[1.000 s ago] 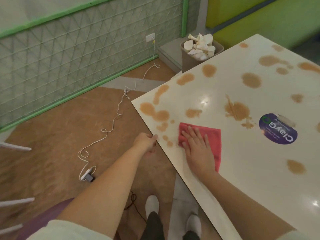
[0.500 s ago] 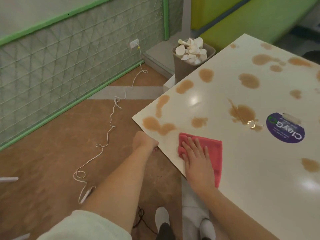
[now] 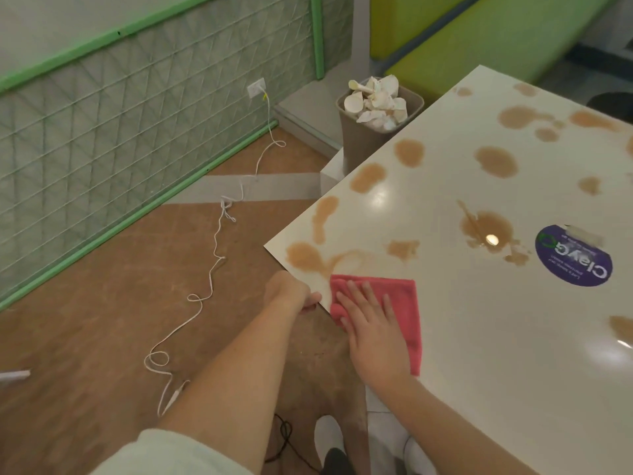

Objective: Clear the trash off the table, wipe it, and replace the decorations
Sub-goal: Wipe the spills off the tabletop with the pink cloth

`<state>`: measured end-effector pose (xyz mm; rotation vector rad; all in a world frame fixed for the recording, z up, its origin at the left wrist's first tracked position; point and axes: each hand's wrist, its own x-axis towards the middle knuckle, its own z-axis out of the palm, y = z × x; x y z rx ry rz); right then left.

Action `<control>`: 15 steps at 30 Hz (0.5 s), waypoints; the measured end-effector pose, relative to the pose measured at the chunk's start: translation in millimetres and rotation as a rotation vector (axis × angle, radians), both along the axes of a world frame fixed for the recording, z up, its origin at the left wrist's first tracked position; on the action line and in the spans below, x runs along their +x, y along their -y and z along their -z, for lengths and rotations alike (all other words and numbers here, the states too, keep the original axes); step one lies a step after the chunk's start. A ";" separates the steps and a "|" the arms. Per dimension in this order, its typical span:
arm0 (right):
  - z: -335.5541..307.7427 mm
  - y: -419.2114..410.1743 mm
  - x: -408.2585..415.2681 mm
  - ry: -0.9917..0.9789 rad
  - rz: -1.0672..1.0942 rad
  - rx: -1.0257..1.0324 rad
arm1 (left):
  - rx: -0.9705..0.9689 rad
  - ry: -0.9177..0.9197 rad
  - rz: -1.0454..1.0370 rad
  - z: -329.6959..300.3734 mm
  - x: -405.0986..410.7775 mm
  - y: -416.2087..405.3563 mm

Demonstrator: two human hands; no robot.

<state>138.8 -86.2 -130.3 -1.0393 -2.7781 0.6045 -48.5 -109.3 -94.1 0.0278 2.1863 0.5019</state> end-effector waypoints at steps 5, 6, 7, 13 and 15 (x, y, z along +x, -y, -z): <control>-0.7 -53.2 -38.9 0.019 -0.055 -0.054 | 0.067 0.018 -0.048 3.3 3.3 -1.0; 0.9 -58.2 -34.5 0.013 -0.017 -0.050 | 0.080 0.023 -0.063 2.8 6.1 -0.1; 1.8 -58.0 -28.3 0.001 0.035 -0.035 | 0.104 0.015 -0.089 4.4 7.1 -0.6; 0.5 -3.6 -20.7 -0.006 0.044 -0.003 | 0.122 0.018 -0.149 8.6 6.1 -4.7; 1.6 -17.6 -25.7 -0.009 -0.044 -0.028 | 0.116 0.015 -0.164 8.3 6.9 -5.1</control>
